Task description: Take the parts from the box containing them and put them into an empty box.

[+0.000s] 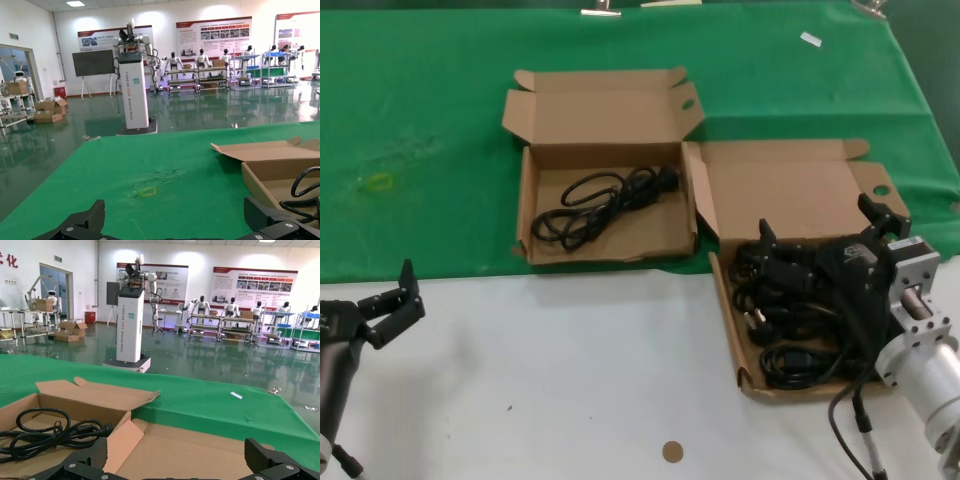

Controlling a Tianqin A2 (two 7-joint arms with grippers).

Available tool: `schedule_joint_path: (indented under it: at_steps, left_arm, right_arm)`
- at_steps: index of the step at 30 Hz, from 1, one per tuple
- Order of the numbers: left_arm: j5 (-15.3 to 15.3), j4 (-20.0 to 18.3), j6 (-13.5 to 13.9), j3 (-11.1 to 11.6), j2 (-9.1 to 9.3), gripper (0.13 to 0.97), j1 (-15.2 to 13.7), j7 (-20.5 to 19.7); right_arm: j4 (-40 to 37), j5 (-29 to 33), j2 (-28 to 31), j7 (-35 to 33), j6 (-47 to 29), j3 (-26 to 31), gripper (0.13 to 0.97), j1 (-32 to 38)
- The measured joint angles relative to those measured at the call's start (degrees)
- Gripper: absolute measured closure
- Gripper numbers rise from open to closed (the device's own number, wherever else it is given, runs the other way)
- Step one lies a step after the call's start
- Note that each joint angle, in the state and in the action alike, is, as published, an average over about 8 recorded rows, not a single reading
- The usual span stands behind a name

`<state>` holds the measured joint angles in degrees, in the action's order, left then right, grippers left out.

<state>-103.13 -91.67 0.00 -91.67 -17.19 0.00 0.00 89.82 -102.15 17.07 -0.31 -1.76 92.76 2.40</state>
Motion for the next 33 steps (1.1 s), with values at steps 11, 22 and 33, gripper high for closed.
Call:
schedule_joint_path:
  at_steps: [11, 22, 33]
  left_arm:
    - [0.0, 0.0, 0.0, 0.0, 0.0, 0.132, 0.0, 0.0]
    - [0.0, 0.0, 0.0, 0.0, 0.0, 0.132, 0.0, 0.0]
    - [0.0, 0.0, 0.0, 0.0, 0.0, 0.132, 0.0, 0.0]
  right_arm:
    - [0.0, 0.0, 0.0, 0.0, 0.0, 0.0, 0.129, 0.0]
    - [0.0, 0.0, 0.0, 0.0, 0.0, 0.0, 0.129, 0.0]
    - [0.0, 0.0, 0.0, 0.0, 0.0, 0.0, 0.129, 0.0]
